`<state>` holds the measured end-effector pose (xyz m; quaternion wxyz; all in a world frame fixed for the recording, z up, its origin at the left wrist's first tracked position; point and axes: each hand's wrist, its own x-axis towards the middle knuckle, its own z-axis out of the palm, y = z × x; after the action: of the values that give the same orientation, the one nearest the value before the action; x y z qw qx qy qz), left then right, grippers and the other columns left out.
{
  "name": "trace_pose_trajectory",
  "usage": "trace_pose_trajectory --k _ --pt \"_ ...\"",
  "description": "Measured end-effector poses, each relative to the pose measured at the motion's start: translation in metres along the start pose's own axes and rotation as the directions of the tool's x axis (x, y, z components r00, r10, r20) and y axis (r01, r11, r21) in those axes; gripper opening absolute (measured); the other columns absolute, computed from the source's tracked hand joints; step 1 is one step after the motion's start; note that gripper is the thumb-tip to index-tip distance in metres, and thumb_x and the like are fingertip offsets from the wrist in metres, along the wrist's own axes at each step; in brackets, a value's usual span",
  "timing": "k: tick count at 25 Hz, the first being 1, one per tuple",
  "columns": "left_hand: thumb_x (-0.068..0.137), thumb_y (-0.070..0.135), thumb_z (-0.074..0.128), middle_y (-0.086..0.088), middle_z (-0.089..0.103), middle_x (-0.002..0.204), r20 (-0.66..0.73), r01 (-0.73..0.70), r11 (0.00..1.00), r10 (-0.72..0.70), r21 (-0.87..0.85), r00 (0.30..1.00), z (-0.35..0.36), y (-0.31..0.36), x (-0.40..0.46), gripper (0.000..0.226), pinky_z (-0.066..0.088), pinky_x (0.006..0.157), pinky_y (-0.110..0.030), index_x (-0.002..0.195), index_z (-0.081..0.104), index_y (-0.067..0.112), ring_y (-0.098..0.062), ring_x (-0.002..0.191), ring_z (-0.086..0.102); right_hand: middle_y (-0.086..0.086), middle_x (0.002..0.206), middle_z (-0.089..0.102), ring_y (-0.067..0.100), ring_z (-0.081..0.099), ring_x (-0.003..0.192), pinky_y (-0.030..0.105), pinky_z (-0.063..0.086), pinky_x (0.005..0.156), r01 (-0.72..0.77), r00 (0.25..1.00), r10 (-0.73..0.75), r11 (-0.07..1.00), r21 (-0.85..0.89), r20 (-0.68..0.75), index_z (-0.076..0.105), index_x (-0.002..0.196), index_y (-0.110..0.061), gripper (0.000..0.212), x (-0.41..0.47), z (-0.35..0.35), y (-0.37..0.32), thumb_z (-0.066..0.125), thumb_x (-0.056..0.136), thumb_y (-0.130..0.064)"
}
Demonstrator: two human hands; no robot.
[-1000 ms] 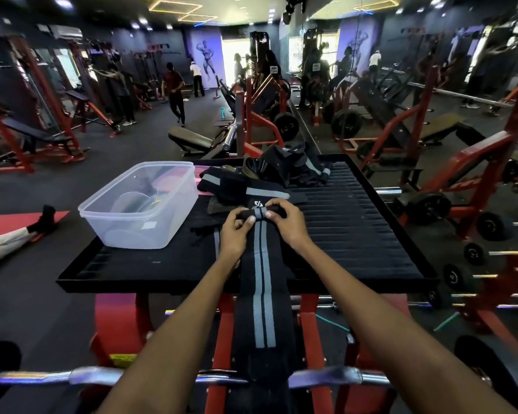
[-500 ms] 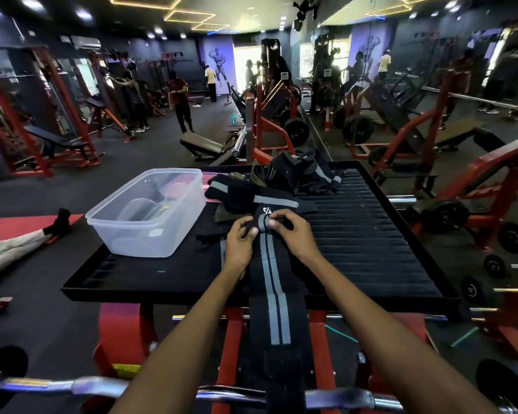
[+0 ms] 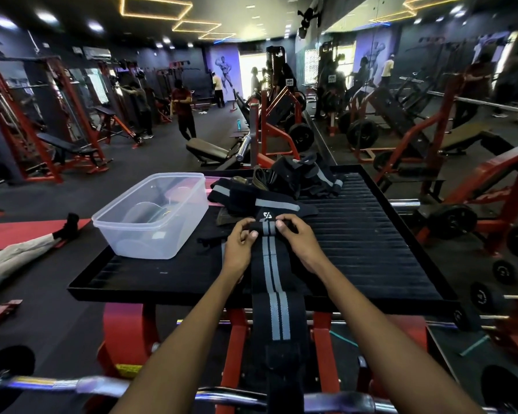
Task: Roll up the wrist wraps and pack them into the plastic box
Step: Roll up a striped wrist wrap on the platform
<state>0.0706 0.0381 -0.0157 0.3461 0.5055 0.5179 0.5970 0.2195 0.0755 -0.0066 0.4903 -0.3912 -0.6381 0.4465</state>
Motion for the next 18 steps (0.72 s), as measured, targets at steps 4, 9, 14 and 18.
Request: trace_pose_trajectory --k 4,9,14,18 --pt "0.095 0.007 0.048 0.003 0.061 0.095 0.034 0.025 0.999 -0.026 0.031 0.999 0.0044 0.0020 -0.0023 0.026 0.048 0.072 -0.007 0.120 0.049 0.013 -0.006 0.091 0.058 -0.003 0.101 0.063 0.004 0.056 0.092 0.004 0.042 0.079 0.027 0.999 -0.028 0.999 -0.033 -0.043 0.065 0.106 -0.006 0.022 -0.0002 -0.0033 0.0012 0.065 0.084 -0.008" --pt "0.094 0.012 0.052 -0.007 0.060 0.113 -0.029 0.044 0.991 -0.041 0.124 0.999 0.0049 -0.0044 0.0015 0.028 0.046 0.072 -0.004 0.120 0.050 0.003 -0.011 0.098 0.055 -0.009 0.100 0.064 -0.004 0.056 0.092 0.001 0.039 0.080 0.088 0.996 -0.087 0.994 -0.065 0.013 0.066 0.103 -0.010 0.021 -0.0052 -0.0011 -0.0018 0.068 0.082 -0.010" --pt "0.091 0.006 0.056 -0.004 0.059 0.113 -0.029 0.031 0.992 -0.027 0.123 0.999 0.0052 0.0006 -0.0010 0.031 0.048 0.075 -0.008 0.122 0.051 0.007 -0.011 0.101 0.059 -0.001 0.107 0.064 0.007 0.054 0.100 0.016 0.037 0.081 -0.035 0.999 0.035 0.991 -0.127 -0.004 0.065 0.110 -0.010 0.023 -0.0020 -0.0003 0.0055 0.061 0.089 -0.021" --pt "0.095 0.022 0.050 0.004 0.063 0.096 0.004 0.101 0.993 -0.101 0.068 0.995 0.0078 0.0011 -0.0033 0.030 0.049 0.069 -0.009 0.121 0.053 0.005 -0.011 0.094 0.062 -0.002 0.103 0.065 0.010 0.057 0.100 0.013 0.040 0.082 -0.001 0.996 -0.006 0.997 -0.078 -0.088 0.066 0.105 -0.009 0.020 -0.0007 -0.0028 0.0042 0.064 0.086 -0.011"
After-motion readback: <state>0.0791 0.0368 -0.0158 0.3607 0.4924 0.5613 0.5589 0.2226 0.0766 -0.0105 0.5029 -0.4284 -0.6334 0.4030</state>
